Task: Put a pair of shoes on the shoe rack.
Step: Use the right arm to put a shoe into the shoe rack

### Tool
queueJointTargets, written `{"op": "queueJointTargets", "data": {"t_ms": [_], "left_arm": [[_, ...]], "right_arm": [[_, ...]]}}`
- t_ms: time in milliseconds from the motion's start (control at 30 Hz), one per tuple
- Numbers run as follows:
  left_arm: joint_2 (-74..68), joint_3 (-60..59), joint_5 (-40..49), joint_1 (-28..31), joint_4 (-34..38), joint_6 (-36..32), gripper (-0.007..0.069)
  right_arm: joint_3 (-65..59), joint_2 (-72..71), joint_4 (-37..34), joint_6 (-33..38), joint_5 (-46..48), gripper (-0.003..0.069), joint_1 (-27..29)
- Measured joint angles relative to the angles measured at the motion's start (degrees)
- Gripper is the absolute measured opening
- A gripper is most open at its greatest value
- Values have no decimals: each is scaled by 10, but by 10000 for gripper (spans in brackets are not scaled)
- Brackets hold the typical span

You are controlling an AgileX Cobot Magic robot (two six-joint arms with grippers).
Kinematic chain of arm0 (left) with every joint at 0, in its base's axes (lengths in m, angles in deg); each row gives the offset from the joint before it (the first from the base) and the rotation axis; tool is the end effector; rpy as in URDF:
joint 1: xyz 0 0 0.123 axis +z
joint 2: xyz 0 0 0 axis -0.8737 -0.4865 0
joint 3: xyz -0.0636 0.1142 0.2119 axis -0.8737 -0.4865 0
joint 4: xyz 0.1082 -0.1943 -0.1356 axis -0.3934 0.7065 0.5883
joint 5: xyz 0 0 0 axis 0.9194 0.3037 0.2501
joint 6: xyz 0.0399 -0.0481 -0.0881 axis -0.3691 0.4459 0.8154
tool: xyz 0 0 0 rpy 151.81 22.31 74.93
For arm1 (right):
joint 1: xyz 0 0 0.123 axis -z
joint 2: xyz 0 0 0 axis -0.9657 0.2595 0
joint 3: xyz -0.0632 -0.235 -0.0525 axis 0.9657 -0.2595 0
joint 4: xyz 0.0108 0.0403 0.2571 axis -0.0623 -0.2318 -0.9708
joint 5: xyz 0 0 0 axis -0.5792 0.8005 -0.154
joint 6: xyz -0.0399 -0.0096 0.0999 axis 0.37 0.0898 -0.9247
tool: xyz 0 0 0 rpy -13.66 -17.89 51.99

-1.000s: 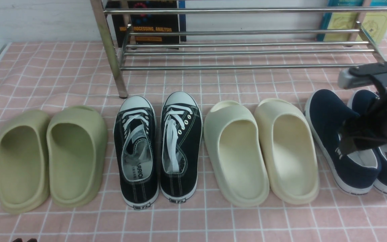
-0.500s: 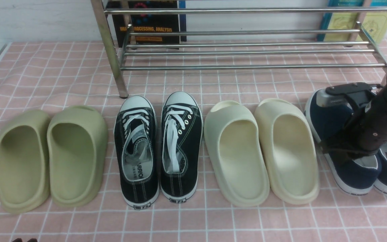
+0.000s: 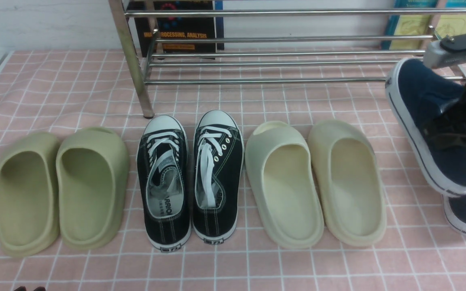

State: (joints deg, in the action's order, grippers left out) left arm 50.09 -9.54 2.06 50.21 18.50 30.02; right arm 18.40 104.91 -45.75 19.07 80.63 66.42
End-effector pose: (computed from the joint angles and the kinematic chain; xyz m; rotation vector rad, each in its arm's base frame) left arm 0.1117 -0.0214 0.1677 0.0618 1.8809 -0.2155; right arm 0.3207 0.0567 0.2528 -0.2880 2.5949 0.1355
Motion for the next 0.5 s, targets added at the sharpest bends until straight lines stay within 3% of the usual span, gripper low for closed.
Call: {"op": "queueJointTargets", "data": {"t_ms": [267,500], "left_arm": [[0,0,0,0,0,0,227],[0,0,0,0,0,0,234]], "right_arm": [[9,50,15,34,-39,37,0],[136,148,21,67,-55,37,0]]}}
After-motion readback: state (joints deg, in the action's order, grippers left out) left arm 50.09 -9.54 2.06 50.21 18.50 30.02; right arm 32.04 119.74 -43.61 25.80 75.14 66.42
